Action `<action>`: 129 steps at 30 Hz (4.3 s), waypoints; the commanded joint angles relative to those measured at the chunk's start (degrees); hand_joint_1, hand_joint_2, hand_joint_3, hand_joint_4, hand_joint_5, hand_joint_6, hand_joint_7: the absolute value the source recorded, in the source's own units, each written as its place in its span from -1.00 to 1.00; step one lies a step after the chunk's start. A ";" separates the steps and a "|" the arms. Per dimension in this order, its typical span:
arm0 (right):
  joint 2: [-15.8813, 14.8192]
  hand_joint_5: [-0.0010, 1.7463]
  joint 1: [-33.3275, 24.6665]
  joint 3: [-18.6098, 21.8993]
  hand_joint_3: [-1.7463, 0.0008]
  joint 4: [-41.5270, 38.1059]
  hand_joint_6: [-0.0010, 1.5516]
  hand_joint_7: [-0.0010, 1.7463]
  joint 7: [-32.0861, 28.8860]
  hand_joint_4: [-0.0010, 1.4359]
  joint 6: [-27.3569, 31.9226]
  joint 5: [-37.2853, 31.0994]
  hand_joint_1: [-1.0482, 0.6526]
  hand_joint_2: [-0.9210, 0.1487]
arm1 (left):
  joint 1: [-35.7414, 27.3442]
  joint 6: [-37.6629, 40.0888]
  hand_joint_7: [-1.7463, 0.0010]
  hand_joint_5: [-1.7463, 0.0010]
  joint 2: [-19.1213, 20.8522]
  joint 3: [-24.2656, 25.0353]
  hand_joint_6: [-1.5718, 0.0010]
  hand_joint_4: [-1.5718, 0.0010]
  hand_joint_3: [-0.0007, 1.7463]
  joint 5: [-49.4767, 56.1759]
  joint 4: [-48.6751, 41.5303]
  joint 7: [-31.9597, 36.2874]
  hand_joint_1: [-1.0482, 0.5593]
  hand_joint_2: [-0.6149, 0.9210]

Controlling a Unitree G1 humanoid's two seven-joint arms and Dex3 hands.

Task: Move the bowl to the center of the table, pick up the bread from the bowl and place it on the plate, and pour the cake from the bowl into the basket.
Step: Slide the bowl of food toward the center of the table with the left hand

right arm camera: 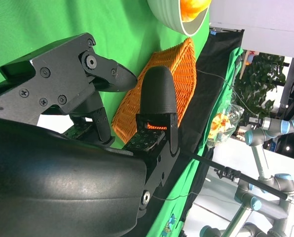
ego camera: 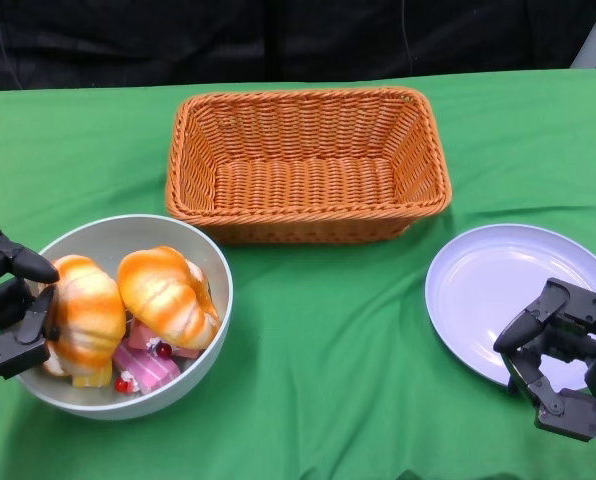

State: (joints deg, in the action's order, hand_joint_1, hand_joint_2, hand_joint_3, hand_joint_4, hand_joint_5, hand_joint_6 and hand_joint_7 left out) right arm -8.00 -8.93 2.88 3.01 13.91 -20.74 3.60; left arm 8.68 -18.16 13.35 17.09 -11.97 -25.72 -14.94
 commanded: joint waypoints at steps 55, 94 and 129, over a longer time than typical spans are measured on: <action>-0.46 0.86 0.68 0.11 -0.02 -1.05 -0.11 0.48 -0.43 0.00 -1.90 -0.33 0.12 -0.41 | 3.78 -17.05 0.78 0.30 -4.49 5.27 -0.13 -0.04 -0.66 -5.89 -7.53 2.35 -0.28 1.00; 0.58 0.82 1.33 -1.07 0.01 -2.02 -0.10 0.44 -3.06 0.03 -1.77 -2.87 0.12 -0.44 | 14.19 3.86 1.00 1.00 13.76 2.45 0.59 0.64 -0.37 -1.59 -22.34 -6.30 -0.50 1.00; 0.73 0.79 1.70 -1.17 0.07 -2.93 -0.09 0.42 -3.78 0.06 -1.81 -3.91 0.13 -0.50 | 6.00 36.32 1.00 0.98 14.92 -1.79 0.77 0.70 -0.25 -6.54 2.03 -22.72 -0.52 1.00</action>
State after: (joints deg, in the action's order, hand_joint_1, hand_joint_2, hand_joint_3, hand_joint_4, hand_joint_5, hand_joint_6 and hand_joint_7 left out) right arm -7.04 -7.22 1.58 0.30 10.69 -22.17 -0.31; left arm 15.32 17.65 27.50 15.11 -18.35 -24.52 -37.72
